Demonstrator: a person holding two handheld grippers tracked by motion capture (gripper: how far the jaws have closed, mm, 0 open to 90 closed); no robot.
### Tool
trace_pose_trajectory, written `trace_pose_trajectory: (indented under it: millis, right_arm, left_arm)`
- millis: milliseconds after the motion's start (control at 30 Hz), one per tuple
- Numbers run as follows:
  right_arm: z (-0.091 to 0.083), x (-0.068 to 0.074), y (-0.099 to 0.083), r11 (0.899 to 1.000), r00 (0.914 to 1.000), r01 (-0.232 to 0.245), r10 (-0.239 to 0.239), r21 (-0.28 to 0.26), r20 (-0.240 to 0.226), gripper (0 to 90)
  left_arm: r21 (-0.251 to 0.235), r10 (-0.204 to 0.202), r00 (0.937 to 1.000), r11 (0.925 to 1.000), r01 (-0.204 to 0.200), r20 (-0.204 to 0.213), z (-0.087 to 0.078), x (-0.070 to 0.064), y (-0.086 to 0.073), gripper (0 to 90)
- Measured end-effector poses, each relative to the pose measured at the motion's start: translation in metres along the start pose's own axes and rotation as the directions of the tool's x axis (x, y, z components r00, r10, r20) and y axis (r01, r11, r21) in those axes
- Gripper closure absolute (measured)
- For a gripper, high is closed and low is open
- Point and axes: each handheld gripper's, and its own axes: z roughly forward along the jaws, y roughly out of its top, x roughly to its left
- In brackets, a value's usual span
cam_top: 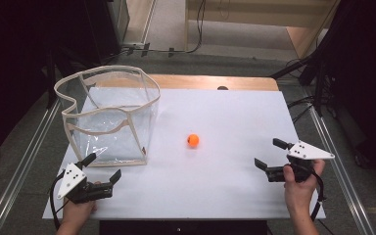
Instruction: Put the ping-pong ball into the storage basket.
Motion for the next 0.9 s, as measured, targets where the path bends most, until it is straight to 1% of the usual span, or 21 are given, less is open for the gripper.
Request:
trace_pose_trajectory:
  millis: [267,500,600,633,733,900]
  right_arm:
    - [0.009,0.0,0.015,1.0,0.9997,0.021,-0.021,0.019,-0.011,1.1]
    - [0.019,0.001,0.026,0.999,0.9987,0.041,-0.04,0.033,-0.03,1.1]
    - [0.024,0.001,0.03,0.998,0.9985,0.048,-0.047,0.039,-0.028,1.1]
    - [0.025,0.001,0.032,0.998,0.9984,0.049,-0.048,0.043,-0.031,1.1]
    - [0.029,0.0,0.036,0.997,0.9971,0.05,-0.046,0.055,-0.061,1.1]
    - [0.037,0.001,0.043,0.996,0.9966,0.058,-0.054,0.065,-0.063,1.1]
  left_arm:
    - [0.002,0.004,1.0,1.0,-0.004,0.0,0.0,0.0,0.0,0.0]
    - [0.002,0.004,1.0,1.0,-0.004,0.0,0.0,-0.001,0.0,0.0]
    - [0.002,0.005,1.0,1.0,-0.005,0.0,0.0,-0.001,0.0,0.0]
    - [0.001,0.005,1.0,1.0,-0.005,0.001,0.0,-0.001,0.0,0.0]
    - [0.003,0.006,1.0,1.0,-0.006,0.0,0.0,-0.001,0.0,0.0]
    - [0.002,0.006,1.0,1.0,-0.006,0.0,0.0,-0.001,0.0,0.0]
